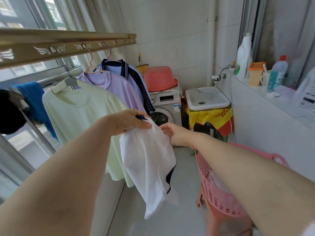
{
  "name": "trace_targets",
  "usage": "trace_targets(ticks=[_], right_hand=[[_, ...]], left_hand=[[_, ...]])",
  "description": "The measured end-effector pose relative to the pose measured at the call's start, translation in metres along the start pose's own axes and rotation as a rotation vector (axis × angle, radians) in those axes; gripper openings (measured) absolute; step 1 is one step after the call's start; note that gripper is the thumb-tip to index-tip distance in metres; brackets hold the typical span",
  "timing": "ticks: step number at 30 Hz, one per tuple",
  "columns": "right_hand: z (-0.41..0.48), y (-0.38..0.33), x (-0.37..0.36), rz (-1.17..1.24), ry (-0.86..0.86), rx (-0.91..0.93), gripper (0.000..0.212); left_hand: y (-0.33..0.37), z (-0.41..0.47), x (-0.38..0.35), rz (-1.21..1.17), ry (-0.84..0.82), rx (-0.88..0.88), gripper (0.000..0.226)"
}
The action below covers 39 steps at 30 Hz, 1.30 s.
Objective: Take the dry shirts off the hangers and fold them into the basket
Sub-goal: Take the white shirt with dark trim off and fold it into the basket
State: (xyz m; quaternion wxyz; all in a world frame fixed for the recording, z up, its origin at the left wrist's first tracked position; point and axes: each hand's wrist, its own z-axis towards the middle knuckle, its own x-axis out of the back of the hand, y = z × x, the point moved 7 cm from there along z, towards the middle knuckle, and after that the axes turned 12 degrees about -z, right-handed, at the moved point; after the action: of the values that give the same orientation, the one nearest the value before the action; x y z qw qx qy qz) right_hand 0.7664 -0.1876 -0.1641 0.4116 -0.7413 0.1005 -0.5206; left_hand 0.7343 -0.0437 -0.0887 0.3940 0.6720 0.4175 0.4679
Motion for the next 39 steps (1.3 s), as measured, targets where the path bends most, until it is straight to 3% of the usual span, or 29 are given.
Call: trace_targets(ticks=[3,6,13,16,19,21,24,27,30,32,34,36,38,39], right_hand=[[0.000,-0.008,-0.017,0.138,-0.160,0.055,0.051],[-0.002,-0.008,-0.015,0.251,-0.136,0.065,0.027],[-0.001,0.000,-0.005,0.245,-0.046,0.007,0.024],[-0.007,-0.002,-0.008,0.096,-0.117,0.007,0.020],[-0.007,0.014,-0.017,-0.243,-0.165,-0.038,0.022],[-0.006,0.027,-0.001,-0.303,0.054,-0.068,0.012],[-0.017,0.038,0.045,-0.182,0.508,-0.104,0.015],[-0.019,0.036,0.062,-0.129,0.576,-0.053,0.019],[-0.023,0.034,0.056,-0.183,0.506,0.005,0.042],[-0.020,0.034,0.040,-0.245,0.335,0.023,0.047],[-0.016,0.031,0.017,-0.318,0.107,0.028,0.035],[-0.014,0.026,-0.001,-0.344,-0.029,-0.001,0.053],[-0.012,0.023,-0.008,-0.379,-0.024,-0.063,0.079],[-0.010,0.021,-0.009,-0.438,0.007,-0.059,0.078]], left_hand=[[-0.004,0.003,-0.001,0.091,0.030,0.015,0.019],[-0.006,0.004,0.000,0.163,0.050,0.021,0.022],[-0.009,0.007,0.014,0.088,0.222,-0.068,0.036],[-0.006,0.006,0.013,0.022,0.223,-0.084,0.021],[-0.003,0.005,0.013,-0.054,0.177,-0.078,0.016],[0.000,0.003,0.016,0.003,0.167,-0.070,0.017],[0.001,0.003,0.018,0.110,0.198,-0.070,0.023],[0.002,0.005,0.018,0.001,0.276,-0.123,0.015],[0.010,0.008,0.020,-0.135,0.336,-0.181,0.013],[0.017,0.008,0.022,-0.162,0.362,-0.205,0.017],[0.025,0.009,0.023,-0.149,0.384,-0.220,0.015],[0.031,0.009,0.021,-0.133,0.393,-0.236,0.012],[0.034,0.012,0.020,-0.108,0.404,-0.247,0.012],[0.035,0.012,0.021,-0.097,0.412,-0.254,0.012]])
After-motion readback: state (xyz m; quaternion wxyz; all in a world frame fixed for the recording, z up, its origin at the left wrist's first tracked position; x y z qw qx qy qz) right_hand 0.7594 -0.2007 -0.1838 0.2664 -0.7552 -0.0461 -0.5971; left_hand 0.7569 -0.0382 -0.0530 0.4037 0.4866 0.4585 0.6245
